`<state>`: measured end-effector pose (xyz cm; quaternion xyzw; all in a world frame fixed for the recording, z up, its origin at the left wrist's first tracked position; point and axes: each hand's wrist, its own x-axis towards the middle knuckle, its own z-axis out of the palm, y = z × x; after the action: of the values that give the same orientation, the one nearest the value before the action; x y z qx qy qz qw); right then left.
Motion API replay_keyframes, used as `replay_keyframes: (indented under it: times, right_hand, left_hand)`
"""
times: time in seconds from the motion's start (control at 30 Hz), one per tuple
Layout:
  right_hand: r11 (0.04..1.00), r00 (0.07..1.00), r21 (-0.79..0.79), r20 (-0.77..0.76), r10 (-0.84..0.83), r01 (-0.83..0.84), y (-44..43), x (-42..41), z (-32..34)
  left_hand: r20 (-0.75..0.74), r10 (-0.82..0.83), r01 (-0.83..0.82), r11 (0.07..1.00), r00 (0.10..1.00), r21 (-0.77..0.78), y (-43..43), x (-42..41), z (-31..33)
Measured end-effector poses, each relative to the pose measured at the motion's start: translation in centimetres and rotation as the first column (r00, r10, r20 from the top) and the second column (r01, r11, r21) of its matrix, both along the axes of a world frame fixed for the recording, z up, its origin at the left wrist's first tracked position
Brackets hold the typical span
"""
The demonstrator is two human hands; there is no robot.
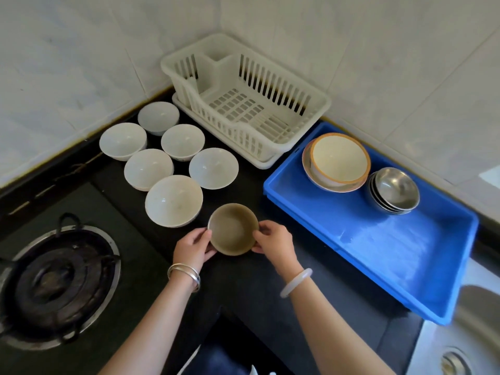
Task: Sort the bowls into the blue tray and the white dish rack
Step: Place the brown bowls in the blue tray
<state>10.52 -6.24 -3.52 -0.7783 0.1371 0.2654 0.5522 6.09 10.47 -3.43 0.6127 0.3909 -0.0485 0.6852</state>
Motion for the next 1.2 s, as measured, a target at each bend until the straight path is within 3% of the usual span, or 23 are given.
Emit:
replay_keyframes:
  times: [0.17,0.3,0.47,0.6,0.8,0.93,1.2]
  right_hand:
    - [0.975,0.97,0.014,0.1,-0.221,0.221,-6.3,0.6,2.3]
    - [0.897,0.885,0.028,0.153,-0.44,0.441,-12.7,0.1,3.6]
    - [0.718,0.711,-0.011,0.151,-0.687,0.696,-20.1,-2.2,3.4]
    - [0.533,0.53,0.006,0.107,-0.841,0.846,-24.8,-3.6,2.0]
    - [0.327,0.325,0.028,0.051,-0.944,0.945,-28.1,-2.9,-0.2]
    - [0.254,0.253,0.02,0.027,-0.967,0.967,-29.1,-1.2,-1.1]
    - [0.173,0.175,0.069,-0.035,-0.984,0.983,-30.7,1.5,-2.4]
  left_hand:
    - [0.118,-0.128,0.133,0.99,0.985,-0.043,-5.9,3.1,2.8]
    - [0.191,-0.298,0.312,0.949,0.935,-0.05,-12.7,5.7,4.3]
    - [0.194,-0.506,0.524,0.85,0.841,-0.057,-22.8,7.4,4.3]
    - [0.161,-0.594,0.615,0.755,0.788,-0.228,-29.6,8.1,3.5]
    - [0.066,-0.644,0.616,0.69,0.762,-0.38,-35.4,9.1,1.5]
    - [0.024,-0.67,0.622,0.675,0.742,-0.397,-37.0,10.0,0.3]
    - [0.04,-0.609,0.576,0.724,0.792,-0.378,-40.2,11.7,-1.6]
